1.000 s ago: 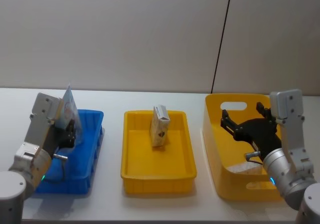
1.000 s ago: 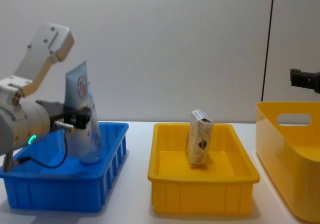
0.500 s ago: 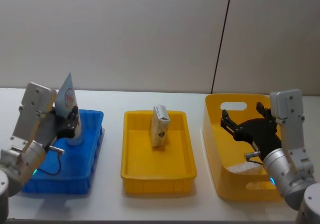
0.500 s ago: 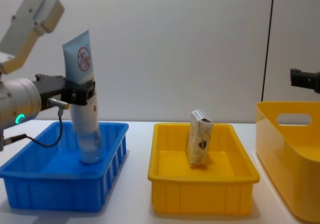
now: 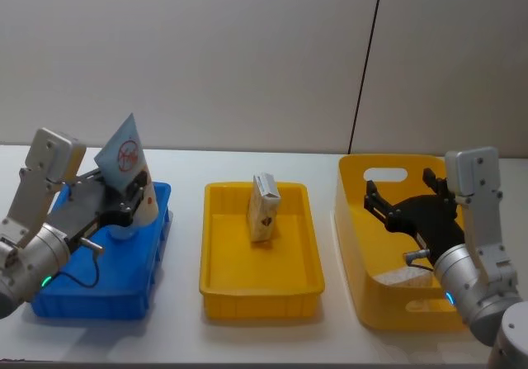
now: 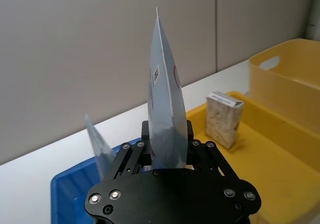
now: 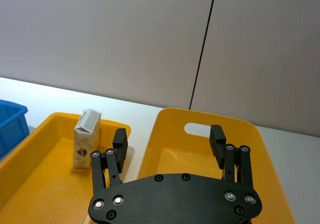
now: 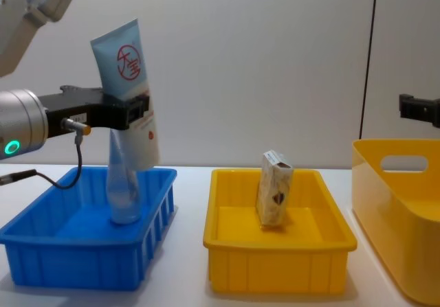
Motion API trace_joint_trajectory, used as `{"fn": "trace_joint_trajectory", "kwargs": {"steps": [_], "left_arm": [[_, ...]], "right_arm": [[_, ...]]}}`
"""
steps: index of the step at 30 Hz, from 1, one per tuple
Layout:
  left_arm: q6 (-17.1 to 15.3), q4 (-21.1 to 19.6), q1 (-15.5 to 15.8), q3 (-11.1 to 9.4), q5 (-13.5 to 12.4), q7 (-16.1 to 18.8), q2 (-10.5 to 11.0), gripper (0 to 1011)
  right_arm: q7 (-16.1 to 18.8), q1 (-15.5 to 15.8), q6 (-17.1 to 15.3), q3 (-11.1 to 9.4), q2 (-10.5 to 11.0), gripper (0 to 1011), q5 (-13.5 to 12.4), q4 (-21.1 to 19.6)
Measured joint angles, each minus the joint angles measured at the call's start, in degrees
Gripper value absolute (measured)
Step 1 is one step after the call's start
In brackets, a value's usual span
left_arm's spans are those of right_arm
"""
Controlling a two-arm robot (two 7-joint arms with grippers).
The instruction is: Bimanual collaborative sorting of washing and personal care products
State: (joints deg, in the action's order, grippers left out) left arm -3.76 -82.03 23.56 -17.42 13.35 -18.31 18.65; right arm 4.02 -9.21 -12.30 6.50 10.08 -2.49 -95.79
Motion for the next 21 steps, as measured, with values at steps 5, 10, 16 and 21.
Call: {"fn": "trace_joint_trajectory", "kwargs": {"steps": [5, 10, 16, 21], "left_arm": [[1.0, 0.11, 0.41, -0.1, 1.98, -3.81, 0.78, 300], [2.06, 0.51, 0.86, -0.43, 3.92, -7.69, 1.37, 301], [3.59, 1.31, 1.7, -1.16, 6.33, -12.82, 2.11, 301], [5.08, 2.04, 2.56, -2.01, 8.08, -17.26, 2.67, 301]], "right_arm": [[0.0, 0.0, 0.0, 0.0, 0.0, 1002, 0.0, 0.0], [0.0, 0.0, 0.0, 0.0, 0.0, 1002, 0.0, 0.0], [0.0, 0.0, 0.0, 0.0, 0.0, 1002, 0.0, 0.0], [0.0, 0.0, 0.0, 0.0, 0.0, 1002, 0.0, 0.0]]}}
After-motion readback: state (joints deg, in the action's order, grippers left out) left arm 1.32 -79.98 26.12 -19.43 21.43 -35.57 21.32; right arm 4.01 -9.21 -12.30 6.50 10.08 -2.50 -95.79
